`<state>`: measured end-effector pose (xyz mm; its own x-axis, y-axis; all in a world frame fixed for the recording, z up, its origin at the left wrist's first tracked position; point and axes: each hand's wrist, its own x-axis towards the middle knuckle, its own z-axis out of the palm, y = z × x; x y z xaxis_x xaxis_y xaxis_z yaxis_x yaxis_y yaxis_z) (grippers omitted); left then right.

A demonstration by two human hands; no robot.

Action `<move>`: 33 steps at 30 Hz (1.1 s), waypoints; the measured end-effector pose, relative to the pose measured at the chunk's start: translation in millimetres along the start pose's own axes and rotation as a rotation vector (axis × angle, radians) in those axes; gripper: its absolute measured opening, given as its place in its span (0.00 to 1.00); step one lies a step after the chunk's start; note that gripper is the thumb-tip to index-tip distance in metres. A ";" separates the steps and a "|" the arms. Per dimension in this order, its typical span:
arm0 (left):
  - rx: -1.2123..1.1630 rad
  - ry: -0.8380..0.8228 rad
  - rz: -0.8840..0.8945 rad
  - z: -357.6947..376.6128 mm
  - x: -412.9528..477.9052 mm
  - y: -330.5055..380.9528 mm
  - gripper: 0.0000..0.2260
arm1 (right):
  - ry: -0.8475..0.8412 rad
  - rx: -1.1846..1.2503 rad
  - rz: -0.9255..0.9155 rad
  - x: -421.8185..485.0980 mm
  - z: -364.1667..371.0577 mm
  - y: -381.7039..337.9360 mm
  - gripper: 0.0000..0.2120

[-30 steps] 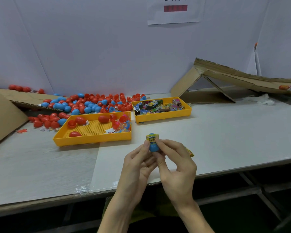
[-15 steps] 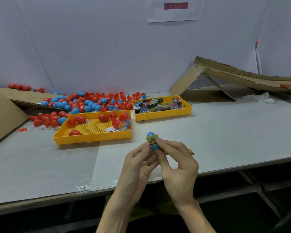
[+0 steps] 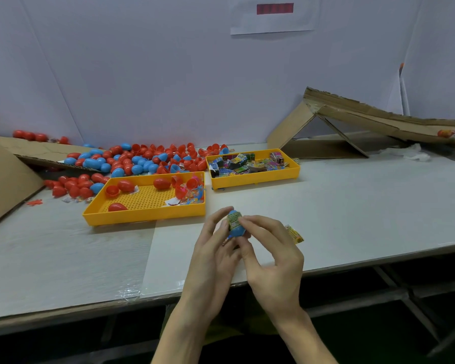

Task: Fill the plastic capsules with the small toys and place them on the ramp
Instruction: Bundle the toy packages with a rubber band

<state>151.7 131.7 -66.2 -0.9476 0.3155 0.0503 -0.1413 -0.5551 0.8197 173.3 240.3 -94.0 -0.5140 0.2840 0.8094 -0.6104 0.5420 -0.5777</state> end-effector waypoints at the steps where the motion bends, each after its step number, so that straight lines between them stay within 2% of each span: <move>1: -0.001 -0.005 0.008 -1.0 0.0 -0.2 0.15 | -0.003 -0.011 0.004 0.0 -0.2 -0.3 0.16; 11: -0.039 0.025 0.023 -1.2 -2.0 -1.1 0.12 | 0.016 0.054 -0.019 -3.2 1.0 5.0 0.13; 18: -0.056 0.039 -0.015 -1.6 -1.7 -1.3 0.15 | 0.013 0.092 0.043 -0.6 -0.2 1.2 0.14; 22: -0.064 0.044 -0.013 -1.7 -2.1 -2.8 0.14 | 0.058 0.085 0.087 1.2 -1.0 0.7 0.08; 33: 0.066 0.046 0.092 2.8 -3.6 -7.0 0.16 | 0.145 0.020 0.031 -2.2 2.5 4.8 0.06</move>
<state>156.9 136.6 -70.6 -0.9681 0.2286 0.1022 -0.0351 -0.5281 0.8485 170.0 240.3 -98.8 -0.4410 0.4122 0.7973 -0.6081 0.5161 -0.6032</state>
